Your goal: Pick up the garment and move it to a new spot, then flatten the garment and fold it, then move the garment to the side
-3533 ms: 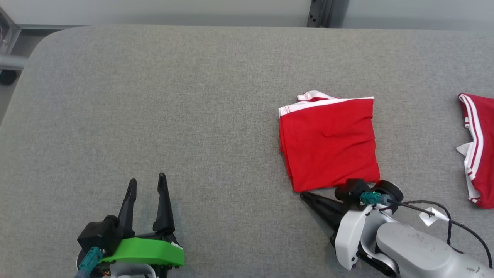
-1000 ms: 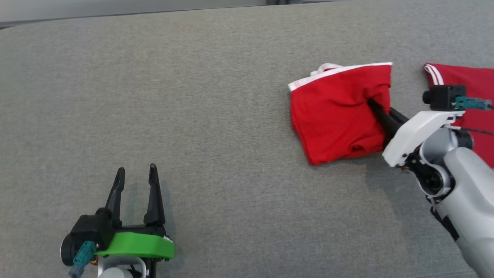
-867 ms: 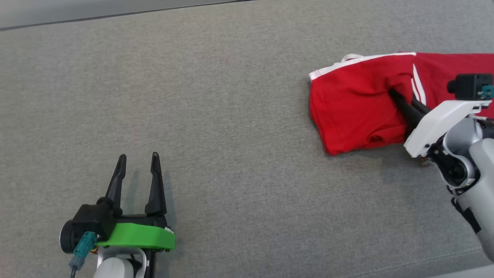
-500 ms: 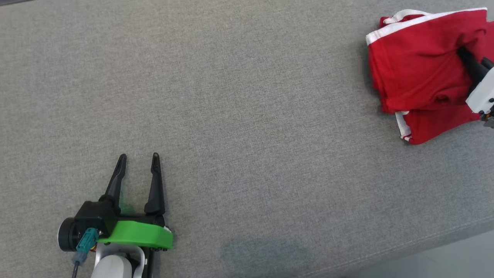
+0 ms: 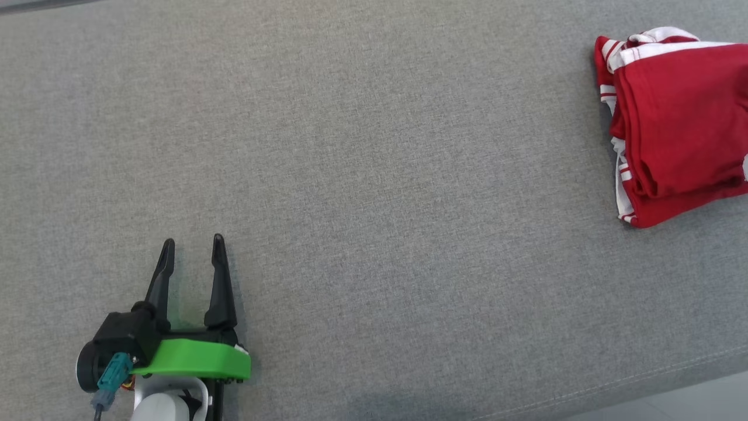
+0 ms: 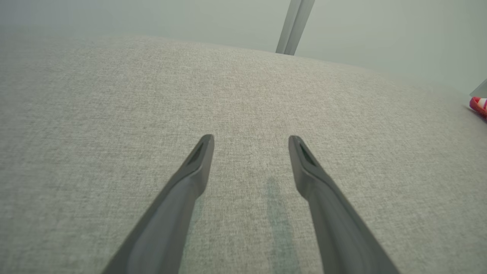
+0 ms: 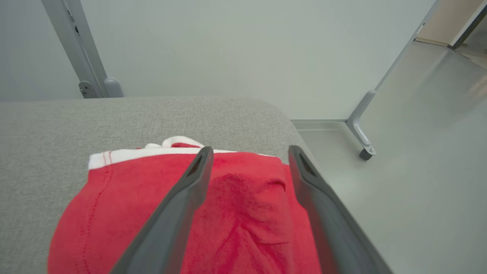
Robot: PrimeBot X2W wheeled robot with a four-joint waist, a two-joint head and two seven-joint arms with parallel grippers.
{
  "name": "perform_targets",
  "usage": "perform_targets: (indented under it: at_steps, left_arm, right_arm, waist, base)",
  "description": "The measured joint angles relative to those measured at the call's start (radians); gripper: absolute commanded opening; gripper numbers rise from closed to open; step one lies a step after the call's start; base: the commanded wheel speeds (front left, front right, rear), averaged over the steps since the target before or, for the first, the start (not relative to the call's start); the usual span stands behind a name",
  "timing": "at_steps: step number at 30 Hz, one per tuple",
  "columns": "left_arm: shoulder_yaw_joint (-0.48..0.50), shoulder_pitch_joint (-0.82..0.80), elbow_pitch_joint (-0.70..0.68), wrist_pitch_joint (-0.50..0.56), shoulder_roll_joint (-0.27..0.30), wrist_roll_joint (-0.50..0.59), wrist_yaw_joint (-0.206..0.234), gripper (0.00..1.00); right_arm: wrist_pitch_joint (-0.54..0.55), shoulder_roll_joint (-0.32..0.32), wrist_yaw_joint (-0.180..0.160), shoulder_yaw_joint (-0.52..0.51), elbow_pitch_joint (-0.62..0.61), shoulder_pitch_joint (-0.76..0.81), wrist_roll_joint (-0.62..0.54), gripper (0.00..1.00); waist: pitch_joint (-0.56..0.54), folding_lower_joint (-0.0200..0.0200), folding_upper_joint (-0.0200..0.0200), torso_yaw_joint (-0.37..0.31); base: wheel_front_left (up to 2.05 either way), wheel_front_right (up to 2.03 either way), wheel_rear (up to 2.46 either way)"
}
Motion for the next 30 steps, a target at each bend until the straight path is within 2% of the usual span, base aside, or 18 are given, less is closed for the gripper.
perform_targets:
  at_steps: [4,9,13,18,24,30]
  left_arm:
    - [0.007,0.038,0.002,0.0,-0.001,-0.022,0.006,1.0]
    - [0.014,0.084,-0.003,0.0,-0.002,-0.049,0.037,1.0]
    - [0.013,0.128,-0.008,0.0,-0.002,-0.046,0.051,1.0]
    - [0.015,0.167,0.016,0.0,-0.003,-0.018,0.048,1.0]
    - [0.057,0.192,0.027,0.0,-0.002,0.009,0.044,1.0]
    - [0.073,0.203,0.034,0.0,-0.002,0.023,0.044,1.0]
  right_arm:
    - [-0.091,0.023,0.0,-0.052,-0.126,0.114,-0.027,1.0]
    - [-0.135,0.102,0.0,-0.087,-0.333,0.324,-0.085,1.0]
    - [-0.147,0.189,0.0,-0.101,-0.427,0.505,-0.107,1.0]
    - [-0.152,0.282,0.0,-0.124,-0.474,0.662,-0.18,1.0]
    - [-0.156,0.419,0.0,-0.144,-0.512,0.761,-0.212,1.0]
    - [-0.156,0.454,0.0,-0.121,-0.525,0.784,-0.245,1.0]
  waist:
    - [-0.059,0.0,0.0,0.006]
    - [-0.145,0.0,0.0,0.012]
    - [-0.219,0.0,0.0,0.02]
    - [-0.306,-0.0001,0.0,0.04]
    - [-0.379,-0.0001,0.0,0.077]
    - [-0.408,-0.0001,0.0,0.115]
  base:
    - [0.0,0.0,0.0]
    - [0.0,0.0,0.0]
    - [0.0,0.0,0.0]
    - [0.0,0.0,0.0]
    - [0.0,0.0,0.0]
    - [0.0,0.0,0.0]
